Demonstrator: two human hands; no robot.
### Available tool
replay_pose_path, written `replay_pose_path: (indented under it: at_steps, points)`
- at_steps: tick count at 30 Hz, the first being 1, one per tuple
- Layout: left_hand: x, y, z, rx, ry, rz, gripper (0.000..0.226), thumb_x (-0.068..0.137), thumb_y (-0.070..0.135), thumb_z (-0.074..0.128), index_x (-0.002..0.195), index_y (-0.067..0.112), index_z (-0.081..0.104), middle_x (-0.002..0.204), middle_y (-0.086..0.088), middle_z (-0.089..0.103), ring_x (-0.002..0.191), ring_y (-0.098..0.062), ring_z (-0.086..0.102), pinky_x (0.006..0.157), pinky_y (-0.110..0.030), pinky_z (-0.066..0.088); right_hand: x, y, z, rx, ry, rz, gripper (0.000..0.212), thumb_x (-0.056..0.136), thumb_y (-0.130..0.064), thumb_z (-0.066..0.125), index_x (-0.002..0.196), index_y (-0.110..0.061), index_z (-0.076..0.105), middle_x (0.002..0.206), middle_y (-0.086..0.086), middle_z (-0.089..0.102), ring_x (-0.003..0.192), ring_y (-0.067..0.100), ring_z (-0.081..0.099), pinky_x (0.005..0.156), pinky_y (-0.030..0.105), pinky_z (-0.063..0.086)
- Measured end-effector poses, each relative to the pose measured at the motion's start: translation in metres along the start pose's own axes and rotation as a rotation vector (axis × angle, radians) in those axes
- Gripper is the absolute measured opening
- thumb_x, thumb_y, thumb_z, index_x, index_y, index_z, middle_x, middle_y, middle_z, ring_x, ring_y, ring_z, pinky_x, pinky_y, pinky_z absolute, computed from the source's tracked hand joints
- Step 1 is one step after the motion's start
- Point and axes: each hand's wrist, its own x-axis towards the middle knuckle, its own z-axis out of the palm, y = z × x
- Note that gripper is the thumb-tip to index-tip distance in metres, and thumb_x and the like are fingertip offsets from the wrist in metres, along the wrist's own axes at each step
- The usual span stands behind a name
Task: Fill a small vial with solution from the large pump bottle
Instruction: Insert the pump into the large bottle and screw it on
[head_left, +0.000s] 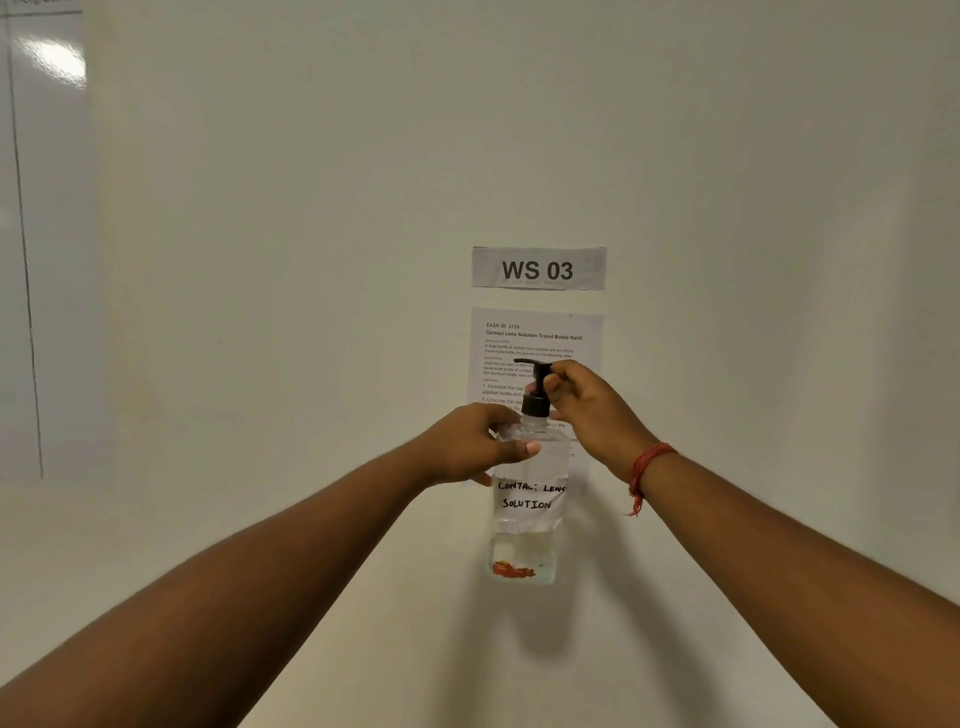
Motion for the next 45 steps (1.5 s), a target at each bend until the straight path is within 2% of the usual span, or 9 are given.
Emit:
replay_pose_path:
  at_steps: [2, 6, 15, 21, 27, 33, 37, 40, 45]
  points:
    - [0.000, -0.001, 0.000, -0.004, 0.003, -0.003, 0.056, 0.091, 0.041, 0.072, 0.137, 0.012, 0.055, 0.124, -0.003, 0.062, 0.109, -0.024, 0.067, 0.078, -0.046, 0.065, -0.001, 0.003, -0.001, 0.052, -0.009, -0.002, 0.022, 0.101, -0.028, 0.048, 0.115, -0.018, 0.062, 0.111, -0.005, 0.071, 0.108, 0.012, 0.065, 0.101, 0.043, 0.050]
    - [0.000, -0.002, 0.000, 0.001, 0.014, -0.008, 0.059, 0.092, 0.040, 0.072, 0.139, 0.011, 0.054, 0.125, -0.003, 0.061, 0.109, -0.025, 0.066, 0.078, -0.045, 0.065, 0.000, 0.007, 0.000, 0.079, -0.014, 0.027, 0.021, 0.098, -0.009, 0.055, 0.116, -0.011, 0.064, 0.112, 0.001, 0.072, 0.107, 0.015, 0.067, 0.100, 0.043, 0.051]
    - [-0.003, -0.001, 0.005, 0.003, 0.000, -0.011, 0.057, 0.092, 0.040, 0.072, 0.138, 0.011, 0.055, 0.127, -0.005, 0.062, 0.110, -0.025, 0.066, 0.081, -0.047, 0.064, 0.000, 0.009, 0.001, 0.059, 0.005, 0.020, 0.024, 0.085, -0.021, 0.075, 0.105, -0.012, 0.065, 0.097, -0.001, 0.073, 0.091, 0.011, 0.069, 0.093, 0.040, 0.055]
    - [-0.004, 0.002, 0.007, 0.004, -0.028, -0.010, 0.058, 0.094, 0.039, 0.070, 0.140, 0.009, 0.054, 0.128, -0.006, 0.062, 0.112, -0.026, 0.066, 0.081, -0.047, 0.064, -0.005, 0.012, -0.005, 0.148, -0.046, 0.015, 0.023, 0.095, -0.022, 0.061, 0.117, -0.020, 0.066, 0.115, -0.004, 0.072, 0.110, 0.011, 0.066, 0.102, 0.041, 0.049]
    - [-0.004, 0.004, 0.009, 0.004, -0.018, -0.018, 0.056, 0.094, 0.037, 0.070, 0.140, 0.009, 0.054, 0.130, -0.008, 0.061, 0.114, -0.029, 0.065, 0.083, -0.049, 0.063, -0.005, 0.014, -0.007, 0.135, -0.057, 0.033, 0.021, 0.093, -0.013, 0.064, 0.112, -0.020, 0.070, 0.111, -0.004, 0.073, 0.107, 0.011, 0.068, 0.101, 0.042, 0.050]
    - [-0.003, 0.005, 0.011, 0.004, -0.017, -0.006, 0.058, 0.093, 0.039, 0.070, 0.141, 0.009, 0.053, 0.131, -0.007, 0.061, 0.114, -0.027, 0.065, 0.083, -0.047, 0.063, -0.004, 0.012, -0.004, 0.097, -0.034, 0.029, 0.022, 0.088, -0.021, 0.071, 0.110, -0.018, 0.070, 0.108, -0.004, 0.073, 0.103, 0.010, 0.068, 0.099, 0.040, 0.052]
    - [-0.003, 0.006, 0.011, -0.018, -0.010, 0.000, 0.059, 0.093, 0.039, 0.070, 0.140, 0.008, 0.053, 0.130, -0.009, 0.061, 0.113, -0.027, 0.065, 0.083, -0.049, 0.063, -0.008, 0.010, -0.006, 0.130, -0.053, 0.009, 0.029, 0.091, -0.033, 0.063, 0.119, -0.022, 0.066, 0.115, -0.006, 0.071, 0.108, 0.009, 0.066, 0.101, 0.039, 0.050]
    - [-0.003, 0.006, 0.012, -0.032, -0.008, 0.000, 0.058, 0.093, 0.038, 0.071, 0.140, 0.008, 0.054, 0.130, -0.008, 0.061, 0.114, -0.028, 0.065, 0.084, -0.049, 0.063, -0.008, 0.013, -0.013, 0.168, -0.062, 0.008, 0.026, 0.099, -0.020, 0.055, 0.122, -0.017, 0.065, 0.118, -0.003, 0.071, 0.112, 0.012, 0.065, 0.103, 0.041, 0.048]
    - [-0.002, 0.007, 0.012, -0.040, 0.001, 0.008, 0.057, 0.093, 0.038, 0.071, 0.139, 0.009, 0.054, 0.129, -0.007, 0.061, 0.112, -0.026, 0.066, 0.083, -0.048, 0.063, -0.008, 0.016, -0.015, 0.178, -0.083, 0.004, 0.025, 0.096, -0.007, 0.057, 0.117, -0.016, 0.068, 0.118, 0.001, 0.071, 0.115, 0.015, 0.064, 0.104, 0.041, 0.047]
